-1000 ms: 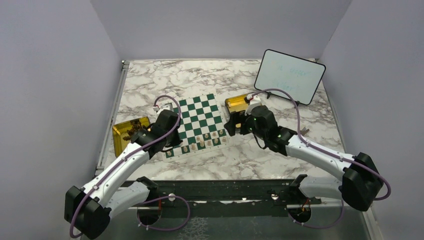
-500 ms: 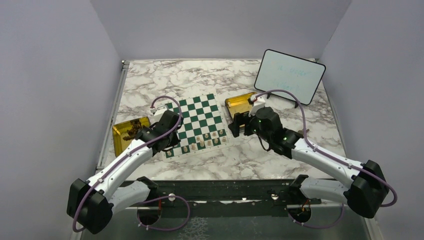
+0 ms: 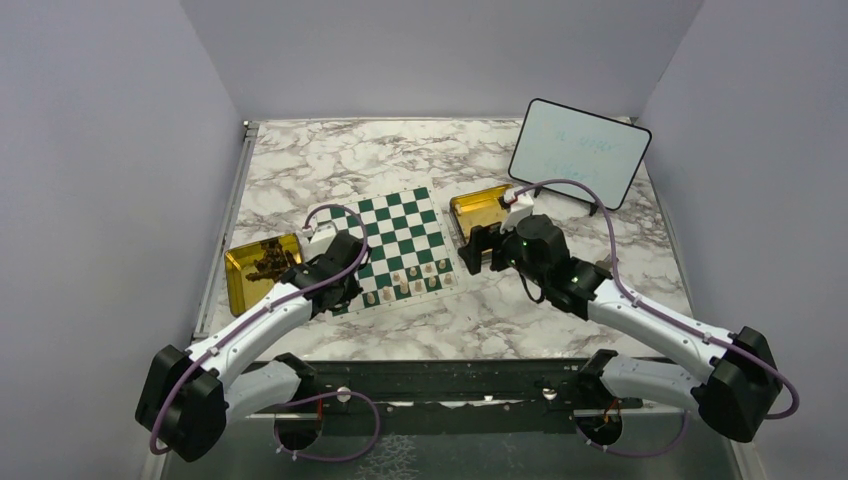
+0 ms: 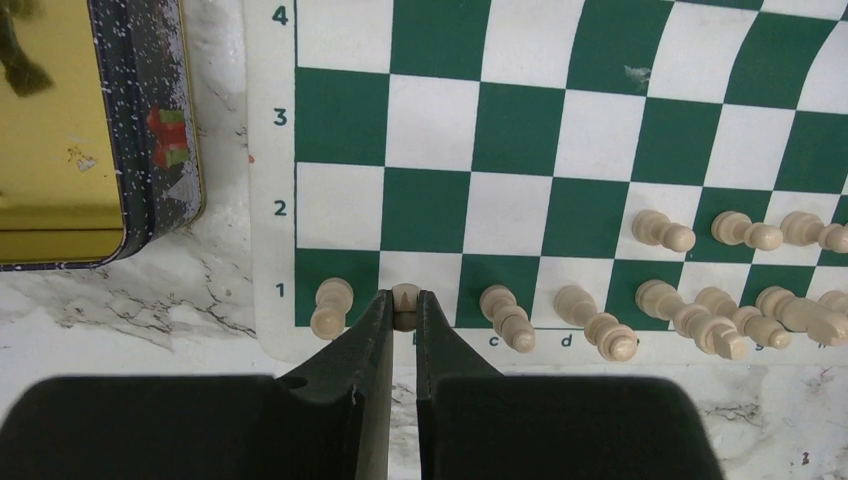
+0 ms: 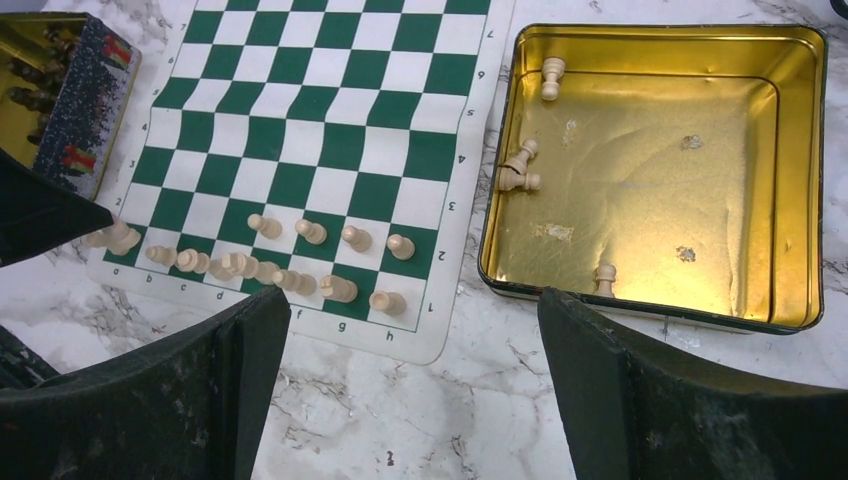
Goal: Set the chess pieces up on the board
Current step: Place the chess piece on the chessboard.
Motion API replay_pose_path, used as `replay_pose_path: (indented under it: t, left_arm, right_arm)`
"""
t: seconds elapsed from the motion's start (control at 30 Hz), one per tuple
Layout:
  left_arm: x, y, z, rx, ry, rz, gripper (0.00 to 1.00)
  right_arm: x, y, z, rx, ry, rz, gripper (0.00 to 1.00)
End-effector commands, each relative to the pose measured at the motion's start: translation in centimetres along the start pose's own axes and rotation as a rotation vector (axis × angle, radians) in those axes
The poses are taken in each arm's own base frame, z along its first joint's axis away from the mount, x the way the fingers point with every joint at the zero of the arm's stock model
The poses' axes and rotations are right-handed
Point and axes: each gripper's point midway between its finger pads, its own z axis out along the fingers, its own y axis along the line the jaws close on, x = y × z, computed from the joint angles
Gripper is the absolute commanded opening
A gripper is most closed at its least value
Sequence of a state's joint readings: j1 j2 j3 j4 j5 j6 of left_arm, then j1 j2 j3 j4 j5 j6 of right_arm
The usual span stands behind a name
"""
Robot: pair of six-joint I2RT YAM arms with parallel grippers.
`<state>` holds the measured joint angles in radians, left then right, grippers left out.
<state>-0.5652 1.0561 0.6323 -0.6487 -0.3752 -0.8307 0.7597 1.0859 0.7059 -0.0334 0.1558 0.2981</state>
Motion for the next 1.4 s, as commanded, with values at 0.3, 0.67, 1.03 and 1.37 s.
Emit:
replay_pose_path:
  t: [0.3, 0.67, 1.03, 1.37]
  left_arm:
    - [-0.7, -0.4, 0.5, 0.031, -0.076, -0.044, 0.06]
    - [0.5, -0.5, 1.1, 0.049, -0.058, -0.039, 0.06]
    - [0.9, -0.4, 1.0, 0.058, -0.061, -0.033, 0.1]
    - [0.9, -0.5, 1.0, 0.06, -0.064, -0.032, 0.11]
  right_arm:
    - [0.5, -0.1, -0.2, -0.002, 0.005, -0.02, 1.0]
    - [1.0, 0.0, -0.2, -0.007, 0.02, -0.014, 1.0]
    - [1.1, 0.1, -0.2, -0.01, 0.023, -0.002, 1.0]
    - [1.1, 0.0, -0.2, -0.009, 0.023, -0.003, 1.0]
